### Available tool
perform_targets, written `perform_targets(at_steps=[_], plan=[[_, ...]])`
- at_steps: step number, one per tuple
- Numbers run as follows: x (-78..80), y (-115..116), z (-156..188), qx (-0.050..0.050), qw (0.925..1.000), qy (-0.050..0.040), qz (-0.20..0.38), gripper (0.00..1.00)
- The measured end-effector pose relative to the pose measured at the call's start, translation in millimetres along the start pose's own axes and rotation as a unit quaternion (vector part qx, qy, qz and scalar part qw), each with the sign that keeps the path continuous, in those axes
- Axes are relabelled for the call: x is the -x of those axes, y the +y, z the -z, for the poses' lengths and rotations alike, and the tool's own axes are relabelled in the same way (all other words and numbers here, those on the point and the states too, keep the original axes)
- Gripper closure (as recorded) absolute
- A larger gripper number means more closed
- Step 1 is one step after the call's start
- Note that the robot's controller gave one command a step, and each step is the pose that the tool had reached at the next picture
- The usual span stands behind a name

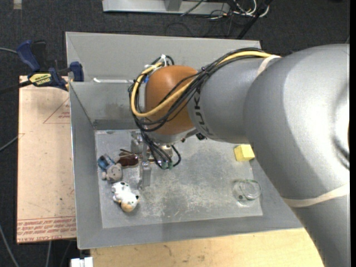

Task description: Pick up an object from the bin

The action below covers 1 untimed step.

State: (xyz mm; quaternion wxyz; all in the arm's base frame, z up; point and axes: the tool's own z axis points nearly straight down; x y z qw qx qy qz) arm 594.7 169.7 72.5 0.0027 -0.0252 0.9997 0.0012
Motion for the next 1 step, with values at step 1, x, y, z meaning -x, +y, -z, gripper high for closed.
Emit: perform_targets(at_steps=[1], plan=[[9.4,-18.7,-1.6,0.000,0.9988,0.0006,0.048,1.00]])
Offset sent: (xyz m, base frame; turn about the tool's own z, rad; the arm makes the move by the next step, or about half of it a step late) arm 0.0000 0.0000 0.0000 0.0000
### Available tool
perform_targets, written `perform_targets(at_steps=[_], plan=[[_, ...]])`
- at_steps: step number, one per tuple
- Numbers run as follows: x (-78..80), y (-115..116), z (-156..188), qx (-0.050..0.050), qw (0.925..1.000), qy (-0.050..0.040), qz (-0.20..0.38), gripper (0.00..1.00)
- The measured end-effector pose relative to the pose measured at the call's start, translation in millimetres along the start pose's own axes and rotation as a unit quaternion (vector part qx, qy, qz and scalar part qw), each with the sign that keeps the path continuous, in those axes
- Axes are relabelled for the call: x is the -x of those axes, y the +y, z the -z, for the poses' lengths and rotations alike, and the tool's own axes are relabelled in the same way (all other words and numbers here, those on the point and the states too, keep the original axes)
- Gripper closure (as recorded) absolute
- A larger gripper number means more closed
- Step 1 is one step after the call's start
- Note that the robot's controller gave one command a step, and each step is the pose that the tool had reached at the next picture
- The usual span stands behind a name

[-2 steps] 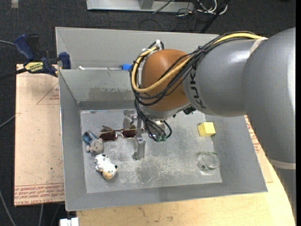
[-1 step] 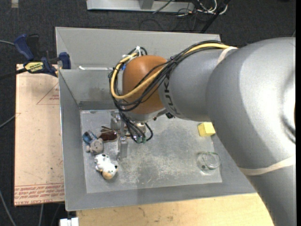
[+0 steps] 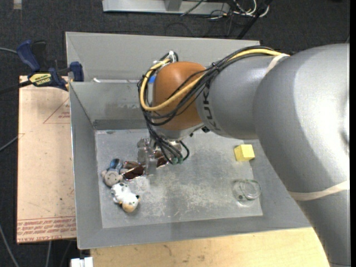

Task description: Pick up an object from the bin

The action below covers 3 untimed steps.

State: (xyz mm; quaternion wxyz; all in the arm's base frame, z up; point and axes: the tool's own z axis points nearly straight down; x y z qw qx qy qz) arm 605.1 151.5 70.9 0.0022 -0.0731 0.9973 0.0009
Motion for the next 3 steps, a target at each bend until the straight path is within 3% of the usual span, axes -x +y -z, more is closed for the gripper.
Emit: perform_targets(at_steps=[3], plan=[[-0.7,0.1,4.1,0.000,1.0000,0.0019,-0.001,1.00]])
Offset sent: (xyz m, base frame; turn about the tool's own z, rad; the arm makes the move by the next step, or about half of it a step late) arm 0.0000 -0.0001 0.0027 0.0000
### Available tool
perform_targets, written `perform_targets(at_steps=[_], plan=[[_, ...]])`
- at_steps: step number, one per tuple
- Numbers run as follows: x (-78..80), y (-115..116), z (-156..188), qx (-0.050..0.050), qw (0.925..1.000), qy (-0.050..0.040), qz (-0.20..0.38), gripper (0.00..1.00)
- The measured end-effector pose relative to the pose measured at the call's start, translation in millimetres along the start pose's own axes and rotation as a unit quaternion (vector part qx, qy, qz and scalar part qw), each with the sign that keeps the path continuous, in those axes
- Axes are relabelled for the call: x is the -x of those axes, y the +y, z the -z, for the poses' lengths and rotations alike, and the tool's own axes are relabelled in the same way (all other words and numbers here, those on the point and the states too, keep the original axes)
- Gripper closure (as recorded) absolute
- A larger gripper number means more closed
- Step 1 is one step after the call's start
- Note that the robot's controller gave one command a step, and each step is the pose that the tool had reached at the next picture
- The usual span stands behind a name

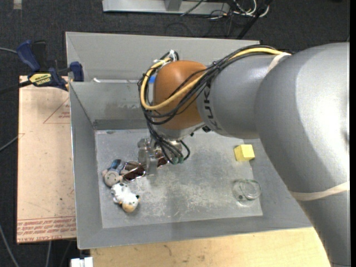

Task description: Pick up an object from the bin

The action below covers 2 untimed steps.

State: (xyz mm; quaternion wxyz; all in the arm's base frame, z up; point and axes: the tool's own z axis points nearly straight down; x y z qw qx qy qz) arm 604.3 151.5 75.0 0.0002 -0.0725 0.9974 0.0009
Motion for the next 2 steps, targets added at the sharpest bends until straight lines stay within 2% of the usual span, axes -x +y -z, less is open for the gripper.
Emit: perform_targets(at_steps=[2], plan=[[0.8,0.2,14.7,0.000,1.0000,-0.0010,0.000,1.00]])
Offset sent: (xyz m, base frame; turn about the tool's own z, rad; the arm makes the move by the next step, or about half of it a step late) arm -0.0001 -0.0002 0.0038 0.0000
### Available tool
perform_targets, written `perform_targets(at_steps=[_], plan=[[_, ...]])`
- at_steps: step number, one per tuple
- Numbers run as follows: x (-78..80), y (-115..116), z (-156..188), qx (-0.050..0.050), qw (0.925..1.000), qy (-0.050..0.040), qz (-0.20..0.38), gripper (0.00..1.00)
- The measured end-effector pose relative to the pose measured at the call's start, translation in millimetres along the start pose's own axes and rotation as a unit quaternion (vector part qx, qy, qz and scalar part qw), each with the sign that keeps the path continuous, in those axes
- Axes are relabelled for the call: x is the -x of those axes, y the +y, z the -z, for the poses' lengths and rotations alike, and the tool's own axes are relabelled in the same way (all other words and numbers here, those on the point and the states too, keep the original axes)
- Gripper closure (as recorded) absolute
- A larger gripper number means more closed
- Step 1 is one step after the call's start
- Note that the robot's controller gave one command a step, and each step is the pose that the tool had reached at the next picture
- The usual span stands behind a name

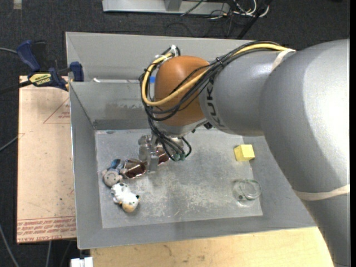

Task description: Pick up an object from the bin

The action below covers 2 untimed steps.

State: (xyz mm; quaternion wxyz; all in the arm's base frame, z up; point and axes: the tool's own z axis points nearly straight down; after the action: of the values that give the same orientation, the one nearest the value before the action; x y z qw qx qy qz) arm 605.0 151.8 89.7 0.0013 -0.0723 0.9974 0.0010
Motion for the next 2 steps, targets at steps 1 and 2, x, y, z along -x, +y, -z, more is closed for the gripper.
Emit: perform_targets(at_steps=[1,2], plan=[[0.3,0.0,4.8,0.000,1.0000,-0.0005,0.000,1.00],[-0.7,0.0,11.3,0.000,1.0000,0.0017,0.000,1.00]])
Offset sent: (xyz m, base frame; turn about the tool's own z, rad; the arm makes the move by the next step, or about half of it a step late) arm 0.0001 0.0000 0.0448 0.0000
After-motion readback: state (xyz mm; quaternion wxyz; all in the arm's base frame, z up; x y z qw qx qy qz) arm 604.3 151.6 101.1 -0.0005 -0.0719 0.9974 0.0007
